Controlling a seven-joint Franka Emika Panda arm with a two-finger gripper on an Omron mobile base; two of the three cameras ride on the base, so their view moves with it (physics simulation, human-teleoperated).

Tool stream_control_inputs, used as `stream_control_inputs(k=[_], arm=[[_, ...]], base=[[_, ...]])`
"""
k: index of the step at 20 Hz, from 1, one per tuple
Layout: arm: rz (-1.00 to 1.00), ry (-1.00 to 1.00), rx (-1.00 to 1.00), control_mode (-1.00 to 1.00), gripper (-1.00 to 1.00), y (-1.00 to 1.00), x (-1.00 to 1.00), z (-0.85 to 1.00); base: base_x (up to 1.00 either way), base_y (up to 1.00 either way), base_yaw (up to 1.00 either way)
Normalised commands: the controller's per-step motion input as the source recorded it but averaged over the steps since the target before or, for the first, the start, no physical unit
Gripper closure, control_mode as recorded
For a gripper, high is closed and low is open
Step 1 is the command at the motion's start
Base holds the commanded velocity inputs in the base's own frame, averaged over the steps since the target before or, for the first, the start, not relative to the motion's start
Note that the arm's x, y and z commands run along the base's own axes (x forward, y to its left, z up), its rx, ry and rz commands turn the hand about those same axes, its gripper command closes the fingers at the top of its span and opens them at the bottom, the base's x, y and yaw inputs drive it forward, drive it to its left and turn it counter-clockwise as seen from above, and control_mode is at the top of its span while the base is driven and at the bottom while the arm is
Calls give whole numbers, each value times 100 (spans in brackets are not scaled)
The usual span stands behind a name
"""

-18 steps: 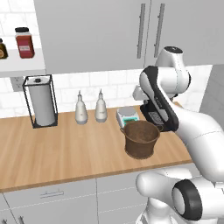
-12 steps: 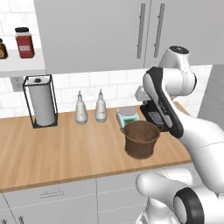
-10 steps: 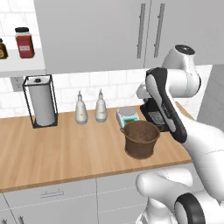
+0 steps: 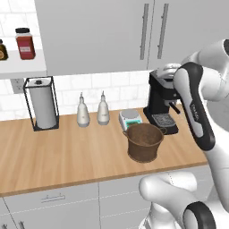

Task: Open the cabinet, pick up the bread from the cabinet and place it in the basket. Then move the basket to the dining counter.

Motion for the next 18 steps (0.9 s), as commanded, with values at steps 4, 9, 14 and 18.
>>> stream_control_inputs(k=[4, 9, 14, 18], arm=[[-4, -12, 10, -100, -100, -20, 41, 90], [-9, -6, 14, -100, -100, 2, 21, 61], [-11, -2, 12, -100, -100, 0, 42, 13], [-2, -10, 12, -100, -100, 0, 73, 0]], base=[[0, 0, 0], [0, 0, 0], [0, 0, 0], [0, 0, 0]])
